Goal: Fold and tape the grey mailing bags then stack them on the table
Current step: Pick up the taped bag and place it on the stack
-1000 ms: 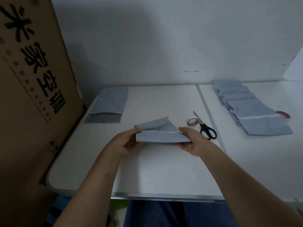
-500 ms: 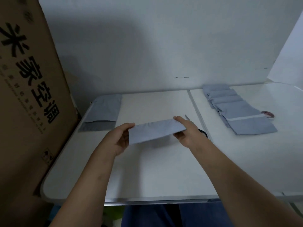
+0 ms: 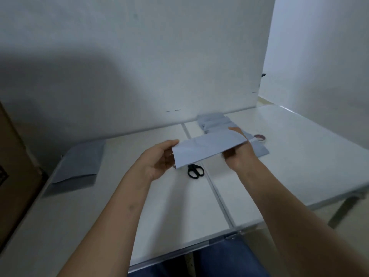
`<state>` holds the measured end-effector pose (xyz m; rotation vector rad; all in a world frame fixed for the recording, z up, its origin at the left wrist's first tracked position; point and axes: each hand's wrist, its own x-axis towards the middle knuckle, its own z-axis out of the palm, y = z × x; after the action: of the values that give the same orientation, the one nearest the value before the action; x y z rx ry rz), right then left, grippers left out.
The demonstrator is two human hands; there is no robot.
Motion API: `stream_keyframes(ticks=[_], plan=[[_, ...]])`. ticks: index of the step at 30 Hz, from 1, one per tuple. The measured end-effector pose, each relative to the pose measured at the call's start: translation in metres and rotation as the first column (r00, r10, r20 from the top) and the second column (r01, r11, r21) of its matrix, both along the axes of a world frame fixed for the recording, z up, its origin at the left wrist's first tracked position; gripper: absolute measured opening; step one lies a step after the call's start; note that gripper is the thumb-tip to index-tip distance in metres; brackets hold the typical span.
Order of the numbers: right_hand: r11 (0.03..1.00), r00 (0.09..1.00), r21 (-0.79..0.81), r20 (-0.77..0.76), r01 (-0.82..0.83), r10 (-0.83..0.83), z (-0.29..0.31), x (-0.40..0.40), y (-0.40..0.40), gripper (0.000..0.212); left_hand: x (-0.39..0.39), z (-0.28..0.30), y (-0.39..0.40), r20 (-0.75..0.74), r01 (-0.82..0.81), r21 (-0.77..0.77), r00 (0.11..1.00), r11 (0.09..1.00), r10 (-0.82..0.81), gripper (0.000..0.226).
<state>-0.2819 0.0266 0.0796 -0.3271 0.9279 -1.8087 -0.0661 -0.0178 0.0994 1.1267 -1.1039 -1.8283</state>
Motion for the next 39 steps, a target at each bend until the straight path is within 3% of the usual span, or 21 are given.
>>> stream_keyframes(ticks=[8, 12, 15, 20, 22, 23, 24, 25, 26, 27, 28, 30, 32, 34, 35, 37, 39], plan=[[0.987, 0.980, 0.052, 0.122, 0.149, -0.155, -0.023, -0.080, 0.019, 0.027, -0.096, -0.025, -0.006, 0.105, 0.184, 0.072, 0.976, 0.980, -0.191, 0.007], [0.982, 0.981, 0.118, 0.112, 0.147, -0.160, -0.034, -0.113, -0.007, 0.029, -0.134, -0.027, -0.034, 0.070, 0.142, 0.019, 0.987, 0.990, -0.143, 0.005], [0.992, 0.987, 0.080, 0.122, 0.100, -0.110, -0.022, -0.142, -0.040, 0.030, -0.159, -0.023, -0.064, 0.003, 0.102, -0.083, 0.995, 0.991, -0.102, 0.018], [0.985, 0.999, 0.175, -0.049, 0.012, -0.003, -0.021, -0.183, -0.071, 0.021, -0.181, -0.053, -0.093, 0.039, 0.143, -0.117, 0.989, 0.983, -0.140, 0.029], [0.964, 0.961, 0.261, -0.253, -0.045, 0.113, -0.037, -0.201, -0.065, 0.007, -0.181, -0.080, -0.087, 0.111, 0.214, -0.035, 0.972, 0.976, -0.209, 0.027], [0.938, 0.932, 0.328, -0.294, -0.111, 0.212, -0.046, -0.212, -0.060, 0.014, -0.181, -0.090, -0.082, 0.129, 0.228, 0.027, 0.965, 0.973, -0.230, 0.026], [0.888, 0.856, 0.402, -0.357, -0.221, 0.374, -0.052, -0.222, -0.055, 0.032, -0.181, -0.098, -0.077, 0.138, 0.225, 0.086, 0.962, 0.971, -0.235, 0.026], [0.838, 0.763, 0.495, -0.442, -0.230, 0.471, -0.061, -0.228, -0.049, 0.042, -0.182, -0.103, -0.073, 0.138, 0.219, 0.132, 0.962, 0.967, -0.237, 0.025], [0.826, 0.697, 0.525, -0.515, -0.204, 0.499, -0.066, -0.231, -0.046, 0.040, -0.182, -0.106, -0.070, 0.137, 0.221, 0.163, 0.960, 0.962, -0.244, 0.024], [0.821, 0.719, 0.534, -0.489, -0.200, 0.493, -0.065, -0.232, -0.046, 0.027, -0.182, -0.108, -0.068, 0.132, 0.229, 0.186, 0.958, 0.956, -0.255, 0.024], [0.831, 0.682, 0.549, -0.575, -0.088, 0.452, -0.065, -0.231, -0.043, 0.012, -0.183, -0.109, -0.067, 0.136, 0.246, 0.200, 0.952, 0.949, -0.275, 0.024], [0.709, 0.559, 0.702, -0.613, 0.062, 0.558, -0.064, -0.232, -0.044, 0.016, -0.183, -0.108, -0.065, 0.168, 0.282, 0.226, 0.932, 0.933, -0.322, 0.025], [0.626, 0.284, 0.735, -0.678, 0.260, 0.678, -0.061, -0.233, -0.044, 0.019, -0.184, -0.105, -0.062, 0.227, 0.310, 0.233, 0.904, 0.922, -0.362, 0.027], [0.652, 0.059, 0.601, -0.755, 0.462, 0.653, -0.057, -0.227, -0.041, 0.017, -0.186, -0.103, -0.062, 0.316, 0.292, 0.190, 0.886, 0.937, -0.340, 0.029], [0.701, 0.001, 0.505, -0.812, 0.504, 0.584, -0.057, -0.220, -0.041, 0.018, -0.187, -0.105, -0.065, 0.380, 0.258, 0.143, 0.877, 0.955, -0.294, 0.033], [0.832, -0.082, 0.328, -0.912, 0.448, 0.403, -0.061, -0.194, -0.047, 0.021, -0.188, -0.110, -0.074, 0.511, 0.169, 0.004, 0.847, 0.986, -0.147, 0.039], [0.924, -0.106, 0.272, -0.945, 0.268, 0.309, -0.076, -0.164, -0.054, 0.019, -0.189, -0.113, -0.082, 0.585, 0.130, -0.096, 0.809, 0.987, -0.050, 0.037]])
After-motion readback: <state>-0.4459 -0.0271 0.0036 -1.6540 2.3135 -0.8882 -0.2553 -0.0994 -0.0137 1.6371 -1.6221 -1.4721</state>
